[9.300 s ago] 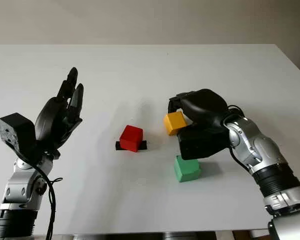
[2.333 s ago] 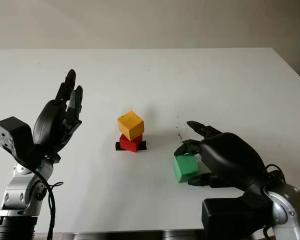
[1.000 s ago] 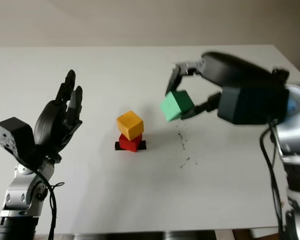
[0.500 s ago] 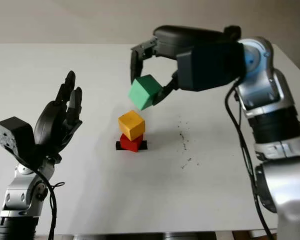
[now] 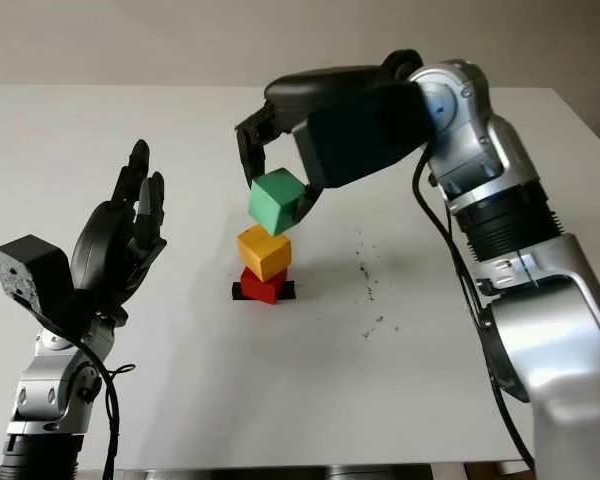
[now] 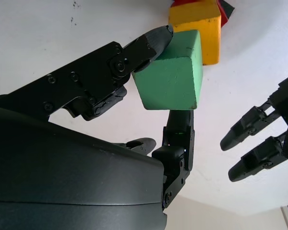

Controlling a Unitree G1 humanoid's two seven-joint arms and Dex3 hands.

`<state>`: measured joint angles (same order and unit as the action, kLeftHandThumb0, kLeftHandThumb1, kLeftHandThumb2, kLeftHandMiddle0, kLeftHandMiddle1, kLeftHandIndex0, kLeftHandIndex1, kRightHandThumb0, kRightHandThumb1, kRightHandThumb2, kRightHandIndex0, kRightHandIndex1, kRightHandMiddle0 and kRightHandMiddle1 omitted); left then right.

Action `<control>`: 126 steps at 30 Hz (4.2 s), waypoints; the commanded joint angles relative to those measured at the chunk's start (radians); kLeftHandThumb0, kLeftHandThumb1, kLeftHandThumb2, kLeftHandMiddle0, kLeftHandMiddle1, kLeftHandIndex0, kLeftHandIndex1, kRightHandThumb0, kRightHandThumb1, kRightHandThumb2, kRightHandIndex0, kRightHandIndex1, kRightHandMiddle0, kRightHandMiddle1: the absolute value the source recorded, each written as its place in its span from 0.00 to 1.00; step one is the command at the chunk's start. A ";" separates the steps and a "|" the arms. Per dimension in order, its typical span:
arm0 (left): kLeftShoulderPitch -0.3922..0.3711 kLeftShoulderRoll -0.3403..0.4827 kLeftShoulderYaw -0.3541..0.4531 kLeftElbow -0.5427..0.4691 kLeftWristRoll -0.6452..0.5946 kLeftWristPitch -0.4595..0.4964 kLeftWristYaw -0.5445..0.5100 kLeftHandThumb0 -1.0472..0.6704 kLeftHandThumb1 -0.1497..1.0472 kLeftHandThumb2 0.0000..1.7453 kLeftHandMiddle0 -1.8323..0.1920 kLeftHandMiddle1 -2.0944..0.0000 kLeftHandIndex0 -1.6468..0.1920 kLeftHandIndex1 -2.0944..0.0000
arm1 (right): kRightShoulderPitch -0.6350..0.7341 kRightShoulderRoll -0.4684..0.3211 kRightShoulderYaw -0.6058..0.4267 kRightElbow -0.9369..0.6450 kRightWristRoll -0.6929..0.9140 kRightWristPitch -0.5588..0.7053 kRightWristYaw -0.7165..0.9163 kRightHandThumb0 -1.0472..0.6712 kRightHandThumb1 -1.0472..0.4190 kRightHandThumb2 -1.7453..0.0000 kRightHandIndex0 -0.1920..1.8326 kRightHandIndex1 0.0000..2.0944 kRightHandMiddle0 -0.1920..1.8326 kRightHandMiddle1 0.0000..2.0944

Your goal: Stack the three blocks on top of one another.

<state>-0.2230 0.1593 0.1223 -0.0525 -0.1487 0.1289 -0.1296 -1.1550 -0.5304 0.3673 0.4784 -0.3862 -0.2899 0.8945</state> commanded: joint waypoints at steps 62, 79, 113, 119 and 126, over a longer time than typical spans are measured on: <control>0.018 -0.022 -0.016 -0.022 0.026 -0.028 0.017 0.16 1.00 0.40 1.00 1.00 1.00 1.00 | -0.053 0.077 0.066 0.104 -0.047 -0.044 0.068 0.36 0.09 0.97 0.24 0.02 0.30 0.74; 0.011 -0.016 -0.015 -0.006 0.030 -0.039 0.011 0.16 1.00 0.40 1.00 1.00 1.00 1.00 | -0.028 0.039 0.075 -0.003 -0.062 0.024 0.167 0.19 0.15 0.97 0.00 0.00 0.03 0.04; -0.005 0.029 0.024 0.047 0.008 -0.045 -0.051 0.17 1.00 0.39 1.00 0.98 1.00 0.99 | 0.791 0.202 -0.487 -0.517 0.389 0.496 -0.568 0.19 0.00 0.58 0.00 0.00 0.00 0.00; -0.007 0.034 0.021 0.067 -0.001 -0.051 -0.061 0.17 1.00 0.39 1.00 0.99 1.00 0.99 | 0.870 0.287 -0.485 -0.559 0.442 0.523 -0.651 0.19 0.00 0.57 0.00 0.00 0.00 0.00; -0.006 0.022 0.020 0.084 -0.008 -0.070 -0.056 0.17 1.00 0.39 1.00 0.98 0.99 0.98 | 0.919 0.381 -0.472 -0.569 0.488 0.553 -0.715 0.15 0.00 0.55 0.00 0.00 0.00 0.00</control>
<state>-0.2222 0.1864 0.1393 0.0229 -0.1524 0.0706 -0.1866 -0.2466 -0.1658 -0.1103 -0.0650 0.0923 0.2589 0.1919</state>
